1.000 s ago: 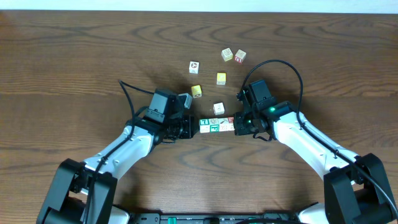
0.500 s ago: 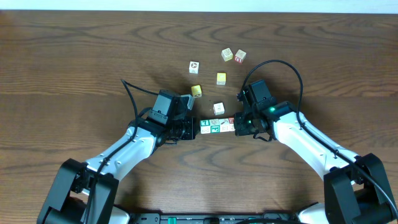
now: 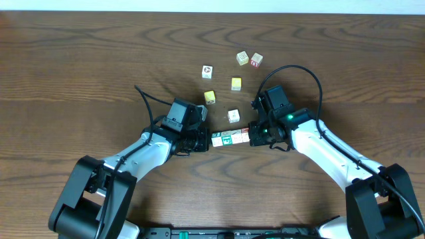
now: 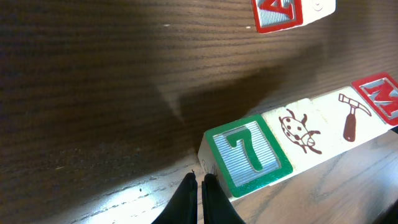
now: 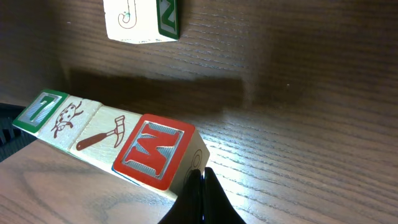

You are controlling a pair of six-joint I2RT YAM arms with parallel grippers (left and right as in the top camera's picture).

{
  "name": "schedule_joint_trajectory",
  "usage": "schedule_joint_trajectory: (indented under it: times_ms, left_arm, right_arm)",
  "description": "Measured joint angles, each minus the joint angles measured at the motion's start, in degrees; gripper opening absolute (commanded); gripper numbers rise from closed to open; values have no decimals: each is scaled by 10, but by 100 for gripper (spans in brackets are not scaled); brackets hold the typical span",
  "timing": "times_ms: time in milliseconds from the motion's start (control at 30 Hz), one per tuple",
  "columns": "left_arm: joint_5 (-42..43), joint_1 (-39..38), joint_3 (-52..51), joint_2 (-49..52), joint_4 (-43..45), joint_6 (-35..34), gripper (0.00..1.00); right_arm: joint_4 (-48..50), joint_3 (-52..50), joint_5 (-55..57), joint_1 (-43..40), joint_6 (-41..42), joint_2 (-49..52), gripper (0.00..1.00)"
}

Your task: Lift 4 blocks

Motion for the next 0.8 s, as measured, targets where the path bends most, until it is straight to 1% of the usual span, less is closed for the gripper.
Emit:
schedule_joint_trajectory:
  times_ms: [467,800]
  left_arm:
    - [-2,0,0,0,2,0,7]
    - [-7,-1,0,0,-3,0,7]
  right_arm:
    - [11,-12,0,1,0,36,1]
    - [15,-12,-3,1,0,36,1]
